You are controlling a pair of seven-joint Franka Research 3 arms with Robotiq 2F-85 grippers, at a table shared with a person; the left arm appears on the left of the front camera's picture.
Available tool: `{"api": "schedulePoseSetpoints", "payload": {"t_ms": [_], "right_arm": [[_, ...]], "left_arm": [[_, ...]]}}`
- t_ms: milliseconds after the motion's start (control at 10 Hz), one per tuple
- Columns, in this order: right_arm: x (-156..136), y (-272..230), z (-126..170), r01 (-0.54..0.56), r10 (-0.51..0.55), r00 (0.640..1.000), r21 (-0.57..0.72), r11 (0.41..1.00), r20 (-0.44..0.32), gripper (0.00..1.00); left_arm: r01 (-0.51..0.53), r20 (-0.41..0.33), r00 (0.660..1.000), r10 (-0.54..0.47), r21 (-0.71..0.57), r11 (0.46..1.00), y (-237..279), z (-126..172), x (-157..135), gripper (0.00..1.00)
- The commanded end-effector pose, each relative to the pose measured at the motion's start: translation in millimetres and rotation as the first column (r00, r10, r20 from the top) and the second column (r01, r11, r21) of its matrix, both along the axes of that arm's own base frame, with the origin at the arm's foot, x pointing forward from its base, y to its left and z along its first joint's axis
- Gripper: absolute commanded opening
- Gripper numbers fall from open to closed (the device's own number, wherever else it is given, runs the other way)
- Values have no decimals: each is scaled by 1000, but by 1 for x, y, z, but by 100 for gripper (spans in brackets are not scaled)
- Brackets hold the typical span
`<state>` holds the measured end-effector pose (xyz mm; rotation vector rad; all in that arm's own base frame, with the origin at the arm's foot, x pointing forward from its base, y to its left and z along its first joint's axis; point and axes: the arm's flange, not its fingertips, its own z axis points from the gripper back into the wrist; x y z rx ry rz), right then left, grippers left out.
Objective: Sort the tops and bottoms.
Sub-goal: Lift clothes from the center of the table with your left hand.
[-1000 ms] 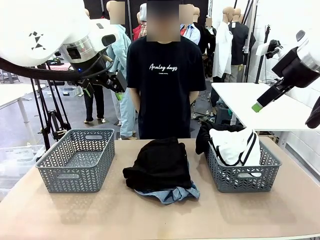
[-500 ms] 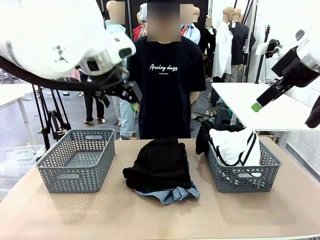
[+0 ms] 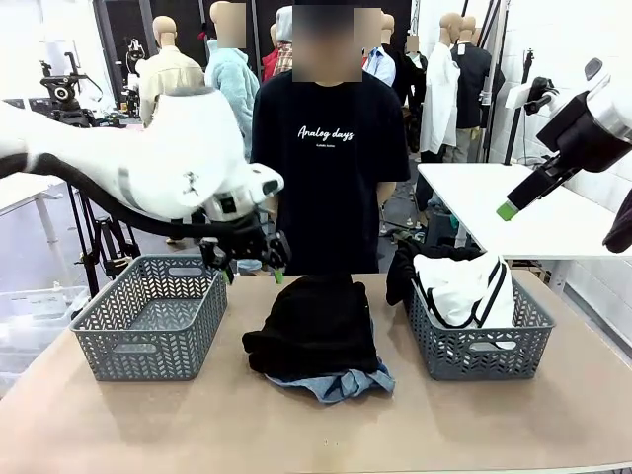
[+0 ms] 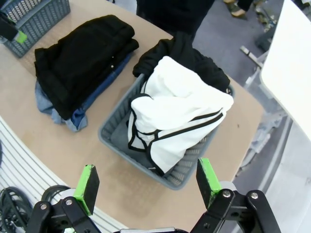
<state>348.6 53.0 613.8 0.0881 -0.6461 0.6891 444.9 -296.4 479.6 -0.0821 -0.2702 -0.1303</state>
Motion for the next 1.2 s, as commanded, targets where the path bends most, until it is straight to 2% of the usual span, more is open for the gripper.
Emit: {"api": "schedulePoseSetpoints", "payload": {"t_ms": [0,100,200,500,600,900,1100], "right_arm": [[1,1,0,-3,3,1000,-11,1000,4,100],[1,1,0,-3,3,1000,-11,1000,4,100],[1,1,0,-3,3,1000,-11,1000,4,100],[1,1,0,-3,3,1000,-11,1000,4,100],[1,1,0,-3,3,1000,-11,1000,4,100],[1,1,0,-3,3,1000,-11,1000,4,100],[1,1,0,-3,3,1000,-11,1000,4,100]], "left_arm": [[13,-20,1000,-12,71,997,-26,-1,4,100],[17,-10,1000,-16,118,993,-27,4,8,100],[14,-18,1000,-14,28,1000,-13,-12,-1,100],[25,-22,999,-24,61,998,-20,-12,2,100],[-13,25,1000,12,25,1000,-34,-25,12,100],[-67,21,998,65,107,992,-81,-54,51,100],[-105,67,993,102,57,993,-94,-67,68,100]]}}
